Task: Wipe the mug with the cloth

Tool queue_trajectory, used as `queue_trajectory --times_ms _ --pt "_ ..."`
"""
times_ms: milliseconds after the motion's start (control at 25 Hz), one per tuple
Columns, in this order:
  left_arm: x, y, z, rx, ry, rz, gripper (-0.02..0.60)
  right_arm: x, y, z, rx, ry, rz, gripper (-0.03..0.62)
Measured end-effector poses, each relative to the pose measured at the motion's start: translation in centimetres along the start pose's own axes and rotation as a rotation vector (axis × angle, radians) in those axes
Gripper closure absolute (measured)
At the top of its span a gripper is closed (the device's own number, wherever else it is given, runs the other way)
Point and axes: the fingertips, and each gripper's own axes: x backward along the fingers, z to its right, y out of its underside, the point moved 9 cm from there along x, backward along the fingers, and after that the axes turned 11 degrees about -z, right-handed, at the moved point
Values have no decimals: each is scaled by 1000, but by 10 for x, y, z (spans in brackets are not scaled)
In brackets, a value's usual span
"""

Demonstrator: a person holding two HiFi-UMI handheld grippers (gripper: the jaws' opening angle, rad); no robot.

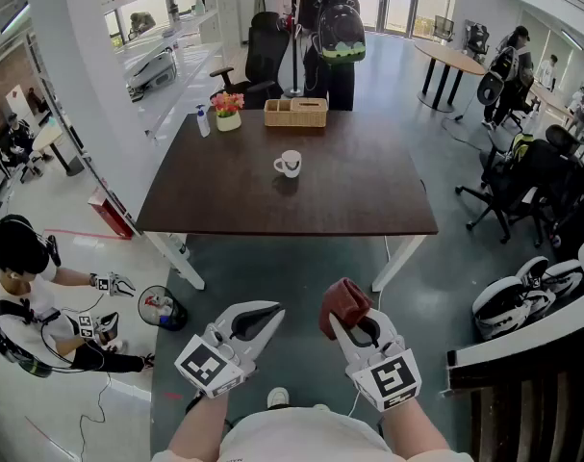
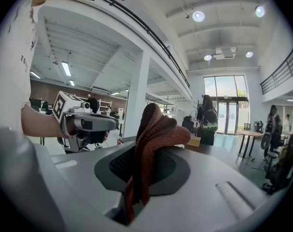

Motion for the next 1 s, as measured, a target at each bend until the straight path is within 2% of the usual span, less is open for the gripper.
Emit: queue_trajectory --times_ms 120,360,560,1000 --pt "-2 2 5 -7 10 -1 581 4 6 2 16 8 -37 520" --pt "-4 3 7 -19 21 -3 581 4 8 1 17 12 -27 519" --pt "1 7 4 -18 23 -6 581 2 8 0 -49 17 -3 517" --pt "29 27 -43 16 35 -25 581 -43 3 -18 -76 43 -13 517"
